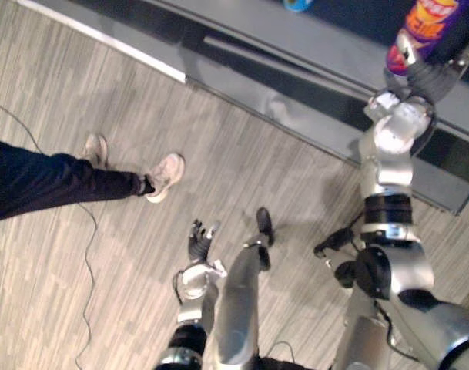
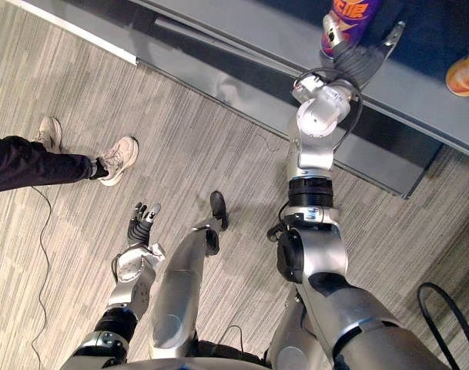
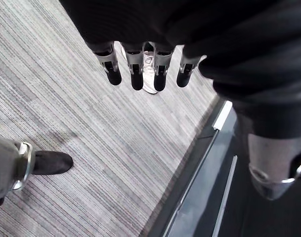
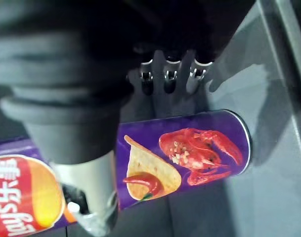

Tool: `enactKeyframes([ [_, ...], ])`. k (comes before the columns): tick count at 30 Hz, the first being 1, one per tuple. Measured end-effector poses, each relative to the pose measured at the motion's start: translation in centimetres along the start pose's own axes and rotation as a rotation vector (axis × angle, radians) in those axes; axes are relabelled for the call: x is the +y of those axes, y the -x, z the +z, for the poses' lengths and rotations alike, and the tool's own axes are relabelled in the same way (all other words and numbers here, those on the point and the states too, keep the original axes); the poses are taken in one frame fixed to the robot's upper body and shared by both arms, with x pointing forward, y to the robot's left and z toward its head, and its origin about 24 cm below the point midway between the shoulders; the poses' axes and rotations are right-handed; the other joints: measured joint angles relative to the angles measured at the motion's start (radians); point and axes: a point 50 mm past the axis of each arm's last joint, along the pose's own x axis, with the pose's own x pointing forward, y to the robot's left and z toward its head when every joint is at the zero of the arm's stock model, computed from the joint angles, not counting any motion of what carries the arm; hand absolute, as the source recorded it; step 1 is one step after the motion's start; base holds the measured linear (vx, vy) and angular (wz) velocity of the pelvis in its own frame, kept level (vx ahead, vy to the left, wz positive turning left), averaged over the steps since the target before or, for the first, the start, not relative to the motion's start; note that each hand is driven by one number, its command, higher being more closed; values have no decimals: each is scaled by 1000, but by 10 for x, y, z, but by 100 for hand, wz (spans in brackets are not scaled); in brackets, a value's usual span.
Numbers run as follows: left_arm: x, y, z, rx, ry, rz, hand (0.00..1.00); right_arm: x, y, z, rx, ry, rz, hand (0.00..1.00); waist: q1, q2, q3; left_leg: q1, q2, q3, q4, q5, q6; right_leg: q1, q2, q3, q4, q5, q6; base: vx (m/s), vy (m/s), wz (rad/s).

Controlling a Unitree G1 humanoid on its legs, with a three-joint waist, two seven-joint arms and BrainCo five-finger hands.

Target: Put the gum and the chips on the shelf.

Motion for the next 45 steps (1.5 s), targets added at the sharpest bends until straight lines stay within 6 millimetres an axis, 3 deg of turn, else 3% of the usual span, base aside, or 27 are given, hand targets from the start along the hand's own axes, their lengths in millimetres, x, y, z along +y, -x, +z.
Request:
enactKeyframes([
  [6, 6, 2, -15, 67, -23, 19, 0, -7, 13, -33, 108, 69, 51, 0, -12, -11, -5, 71, 12, 13, -14, -4, -5, 65, 20, 3, -24, -3, 7, -8, -26, -7],
  [9, 16, 6, -30, 136, -47, 54, 0, -8, 35, -60, 192, 130, 102, 0, -32, -31, -15, 118, 25, 30, -19, -9, -14, 112, 33, 0, -44, -2, 9, 15, -10, -7],
  [11, 26, 8, -40, 190, -49, 97, 0, -13, 55, -83, 269, 181, 151, 0, -43, -61, -31, 152, 35, 34, -22, -15, -21, 145, 49, 2, -61, -1, 10, 37, -6, -11],
  [14, 40, 15, -58, 278, -106, 138, 0, -37, 94, -126, 440, 274, 190, 0, -57, -111, -56, 238, 43, 43, -59, -16, -31, 227, 84, 5, -115, 6, 20, 44, -1, -10],
  [16, 46, 19, -67, 322, -143, 145, 0, -55, 114, -146, 534, 330, 203, 0, -58, -124, -66, 286, 42, 50, -92, -11, -38, 269, 103, 10, -155, 17, 33, 55, 14, -12],
  [18, 57, 24, -73, 363, -208, 152, 0, -82, 136, -166, 633, 398, 219, 0, -62, -138, -88, 335, 39, 61, -143, 0, -47, 307, 136, 19, -226, 48, 38, 52, 13, -18],
  [19, 60, 25, -74, 366, -216, 156, 0, -85, 140, -168, 646, 404, 223, 0, -62, -142, -92, 342, 38, 66, -153, 2, -48, 310, 141, 25, -236, 52, 40, 68, 12, -31],
  [21, 85, 37, -86, 429, -261, 205, 0, -109, 169, -182, 734, 465, 274, 0, -69, -169, -147, 395, 33, 109, -216, 14, -56, 334, 173, 59, -307, 85, 46, 81, 19, -37],
  [25, 112, 63, -105, 532, -268, 255, 0, -140, 204, -183, 786, 508, 365, 0, -115, -191, -228, 464, 23, 122, -251, 10, -61, 395, 194, 80, -370, 117, 51, 139, 74, -20],
  [27, 119, 73, -112, 573, -259, 269, 0, -157, 219, -179, 807, 509, 404, 0, -119, -207, -269, 509, 12, 145, -278, 7, -65, 421, 202, 103, -396, 126, 60, 122, 94, -31],
  [32, 132, 99, -128, 656, -246, 265, 0, -226, 279, -170, 1014, 550, 517, 0, -166, -214, -355, 608, -18, 176, -357, 6, -67, 506, 211, 121, -484, 164, 92, 91, 108, -9],
  [36, 137, 108, -132, 675, -215, 300, 0, -282, 337, -165, 1298, 607, 499, 0, -166, -214, -385, 648, -33, 182, -371, -10, -66, 555, 210, 123, -533, 178, 110, 40, 115, -3],
  [38, 141, 114, -134, 685, -214, 337, 0, -312, 349, -160, 1385, 628, 359, 0, -175, -212, -403, 667, -44, 187, -385, -13, -65, 569, 204, 127, -546, 186, 117, 27, 96, -7],
  [45, 141, 127, -144, 730, -151, 382, 0, -361, 368, -148, 1520, 560, -98, 0, -173, -193, -443, 722, -64, 182, -422, -13, -62, 624, 203, 121, -582, 198, 128, 34, 56, 5],
])
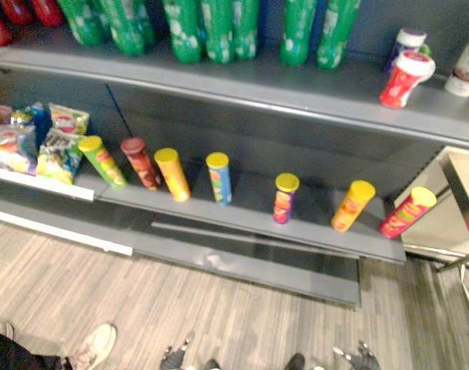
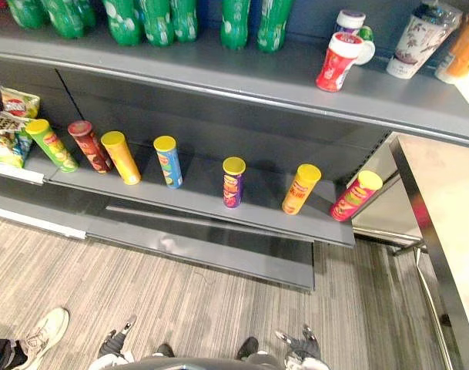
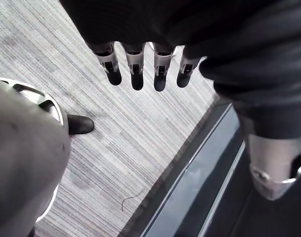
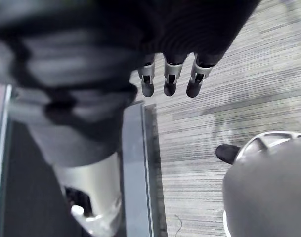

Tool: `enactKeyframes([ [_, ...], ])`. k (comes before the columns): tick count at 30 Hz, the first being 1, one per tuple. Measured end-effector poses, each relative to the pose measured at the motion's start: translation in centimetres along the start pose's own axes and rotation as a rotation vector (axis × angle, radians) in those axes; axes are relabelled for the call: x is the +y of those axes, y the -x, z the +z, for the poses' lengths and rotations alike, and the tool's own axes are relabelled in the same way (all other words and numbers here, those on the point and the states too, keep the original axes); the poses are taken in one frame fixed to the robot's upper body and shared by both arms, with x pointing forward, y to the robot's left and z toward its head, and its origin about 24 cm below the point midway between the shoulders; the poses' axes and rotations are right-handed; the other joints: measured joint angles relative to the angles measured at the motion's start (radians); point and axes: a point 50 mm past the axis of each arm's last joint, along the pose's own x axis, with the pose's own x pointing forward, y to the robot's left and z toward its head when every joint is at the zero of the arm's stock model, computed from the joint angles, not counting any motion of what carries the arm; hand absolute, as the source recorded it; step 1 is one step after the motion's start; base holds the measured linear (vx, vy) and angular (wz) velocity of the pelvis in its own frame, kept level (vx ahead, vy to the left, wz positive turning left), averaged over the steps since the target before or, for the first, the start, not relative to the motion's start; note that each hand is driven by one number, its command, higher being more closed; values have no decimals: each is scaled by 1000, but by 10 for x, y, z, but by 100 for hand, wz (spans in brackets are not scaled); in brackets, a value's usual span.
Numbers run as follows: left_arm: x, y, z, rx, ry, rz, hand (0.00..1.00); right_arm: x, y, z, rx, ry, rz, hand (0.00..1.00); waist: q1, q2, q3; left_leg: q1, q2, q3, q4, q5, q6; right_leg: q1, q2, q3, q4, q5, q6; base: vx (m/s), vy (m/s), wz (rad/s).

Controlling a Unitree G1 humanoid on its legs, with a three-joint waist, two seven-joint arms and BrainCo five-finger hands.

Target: Put the gum and the chips on the shelf.

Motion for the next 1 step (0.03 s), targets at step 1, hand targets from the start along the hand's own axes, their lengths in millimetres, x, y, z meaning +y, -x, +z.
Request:
enactKeyframes([
  [1, -1, 1, -2, 7, 2, -4, 0, -4, 1, -4, 21, -28, -19, 0, -1, 11, 3, 6, -2, 1, -2, -1, 0, 8, -1, 0, -3, 1, 1, 11, 31, 0],
])
